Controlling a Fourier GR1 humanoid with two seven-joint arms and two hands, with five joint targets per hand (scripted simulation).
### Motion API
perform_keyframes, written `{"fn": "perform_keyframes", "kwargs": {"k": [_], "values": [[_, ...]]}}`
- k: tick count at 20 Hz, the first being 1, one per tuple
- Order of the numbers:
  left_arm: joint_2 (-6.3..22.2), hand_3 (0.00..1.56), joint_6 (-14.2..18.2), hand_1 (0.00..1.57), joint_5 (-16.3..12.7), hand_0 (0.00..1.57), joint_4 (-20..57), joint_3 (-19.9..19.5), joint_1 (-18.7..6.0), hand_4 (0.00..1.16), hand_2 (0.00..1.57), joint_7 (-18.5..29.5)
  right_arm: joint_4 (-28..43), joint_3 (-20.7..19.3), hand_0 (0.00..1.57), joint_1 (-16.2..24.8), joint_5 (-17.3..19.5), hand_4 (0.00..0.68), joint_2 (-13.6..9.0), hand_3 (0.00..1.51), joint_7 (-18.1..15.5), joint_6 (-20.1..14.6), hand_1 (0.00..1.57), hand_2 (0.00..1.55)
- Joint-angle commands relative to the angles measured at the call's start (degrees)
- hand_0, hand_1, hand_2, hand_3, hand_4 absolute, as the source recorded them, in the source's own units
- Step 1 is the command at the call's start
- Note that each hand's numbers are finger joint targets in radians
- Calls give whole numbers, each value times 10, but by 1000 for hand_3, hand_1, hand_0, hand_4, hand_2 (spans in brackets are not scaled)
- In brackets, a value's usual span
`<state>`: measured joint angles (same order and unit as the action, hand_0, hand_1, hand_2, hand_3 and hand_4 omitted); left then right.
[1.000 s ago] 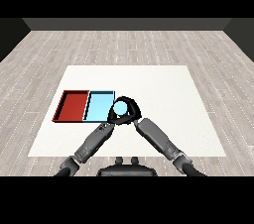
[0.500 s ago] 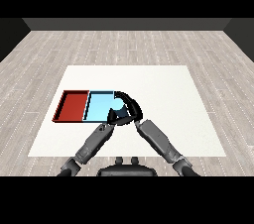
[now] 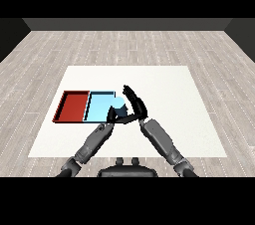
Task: Pick the blue can and put it in the blue box
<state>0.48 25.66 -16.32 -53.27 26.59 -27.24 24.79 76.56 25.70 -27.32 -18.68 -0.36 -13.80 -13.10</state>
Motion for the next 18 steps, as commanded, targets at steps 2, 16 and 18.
{"fn": "perform_keyframes", "kwargs": {"k": [2,16,18], "values": [[-5,1500,2,1571,35,1571,11,-13,17,1131,1571,2,57,-19,0,57,19,0,-7,0,-6,21,0,0],[45,1494,-12,1571,56,1571,-6,-67,18,1137,1571,-33,246,-173,0,201,-64,0,-108,0,3,82,0,0],[71,1506,-33,1571,48,1571,54,-101,-41,1133,1571,-61,279,-177,0,250,-63,0,-119,0,-9,84,0,0]]}}
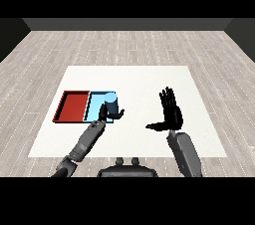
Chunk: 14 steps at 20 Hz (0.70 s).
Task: Pick the blue can and put it in the blue box
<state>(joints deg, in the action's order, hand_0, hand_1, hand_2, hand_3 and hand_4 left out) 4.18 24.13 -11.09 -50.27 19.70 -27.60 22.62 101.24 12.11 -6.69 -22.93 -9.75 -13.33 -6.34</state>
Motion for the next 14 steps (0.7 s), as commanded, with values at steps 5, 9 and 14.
{"fn": "perform_keyframes", "kwargs": {"k": [5,9,14], "values": [[69,1494,-6,1571,-3,1571,63,-71,-8,1129,1571,-37,14,-67,0,49,-10,0,-29,0,-7,10,0,0],[107,1507,-16,1571,-4,1571,127,-100,-35,1081,1571,-85,44,-51,0,43,5,0,-17,0,21,-15,0,0],[130,1499,-56,1571,6,1571,268,-136,-123,1062,1571,-84,-12,-65,0,25,19,0,2,0,-3,-20,0,0]]}}
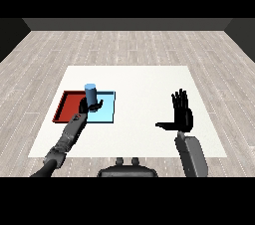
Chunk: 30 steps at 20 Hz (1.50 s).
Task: Pick the blue can and put it in the blue box
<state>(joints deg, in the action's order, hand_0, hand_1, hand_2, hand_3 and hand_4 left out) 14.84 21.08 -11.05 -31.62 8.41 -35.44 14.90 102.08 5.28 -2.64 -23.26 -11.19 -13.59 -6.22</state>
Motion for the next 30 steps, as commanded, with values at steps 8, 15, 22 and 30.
{"fn": "perform_keyframes", "kwargs": {"k": [8,15,22,30], "values": [[-15,1378,31,1571,64,1571,231,3,-96,987,1502,-72,-99,-6,0,-16,16,0,24,0,-35,16,0,0],[-27,726,2,1528,88,1528,298,16,-101,865,1446,-95,-85,-22,0,-25,-2,0,28,0,-14,10,0,0],[-37,478,-35,861,103,861,314,23,-107,651,878,-131,-150,-32,0,-35,0,0,27,0,-56,47,0,0],[-39,0,97,0,81,0,283,-12,-89,0,0,-86,-100,-17,0,-20,4,0,50,0,-50,35,0,0]]}}
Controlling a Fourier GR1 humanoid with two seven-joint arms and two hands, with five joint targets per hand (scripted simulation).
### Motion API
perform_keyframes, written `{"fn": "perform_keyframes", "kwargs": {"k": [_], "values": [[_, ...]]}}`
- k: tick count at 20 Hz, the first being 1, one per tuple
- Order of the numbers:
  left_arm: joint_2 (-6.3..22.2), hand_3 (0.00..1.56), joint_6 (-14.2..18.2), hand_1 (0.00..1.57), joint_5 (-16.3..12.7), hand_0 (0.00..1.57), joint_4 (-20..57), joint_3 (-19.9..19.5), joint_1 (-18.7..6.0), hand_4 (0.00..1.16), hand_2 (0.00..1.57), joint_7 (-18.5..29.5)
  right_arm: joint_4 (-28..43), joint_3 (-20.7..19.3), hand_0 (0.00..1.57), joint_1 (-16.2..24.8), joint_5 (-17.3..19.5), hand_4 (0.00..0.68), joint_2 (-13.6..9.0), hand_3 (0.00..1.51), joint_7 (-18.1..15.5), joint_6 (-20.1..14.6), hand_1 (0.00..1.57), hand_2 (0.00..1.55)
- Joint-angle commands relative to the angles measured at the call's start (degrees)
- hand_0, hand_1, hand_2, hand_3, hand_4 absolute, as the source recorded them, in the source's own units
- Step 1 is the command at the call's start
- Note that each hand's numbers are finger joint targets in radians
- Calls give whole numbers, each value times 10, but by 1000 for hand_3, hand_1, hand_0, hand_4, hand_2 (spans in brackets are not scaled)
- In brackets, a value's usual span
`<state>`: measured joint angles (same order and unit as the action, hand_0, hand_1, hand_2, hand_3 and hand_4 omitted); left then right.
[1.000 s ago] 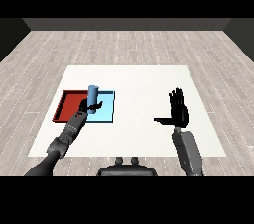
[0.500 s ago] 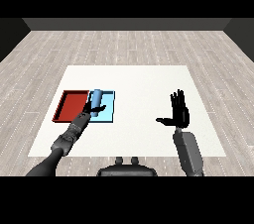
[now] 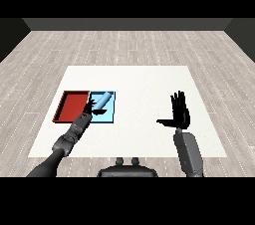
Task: Pick the blue can and put it in the blue box
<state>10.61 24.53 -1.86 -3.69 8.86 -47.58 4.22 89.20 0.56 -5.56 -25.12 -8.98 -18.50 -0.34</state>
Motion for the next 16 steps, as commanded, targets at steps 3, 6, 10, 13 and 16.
{"fn": "perform_keyframes", "kwargs": {"k": [3,6,10,13,16], "values": [[8,0,126,0,-54,0,-64,-65,36,0,0,116,10,6,0,-10,-6,0,8,0,8,4,0,0],[-6,0,146,0,-64,0,-132,-79,44,0,0,210,12,8,0,-39,2,0,11,0,22,-15,0,0],[-22,0,48,0,-80,0,-230,-81,81,0,0,324,35,2,0,21,-12,0,-1,0,13,13,0,0],[-36,0,3,0,-91,0,-315,-73,145,0,0,402,13,13,0,14,22,0,-3,0,9,-1,0,0],[-33,0,-45,0,-100,0,-409,-50,201,0,0,397,45,18,0,23,14,0,-1,0,35,-11,0,0]]}}
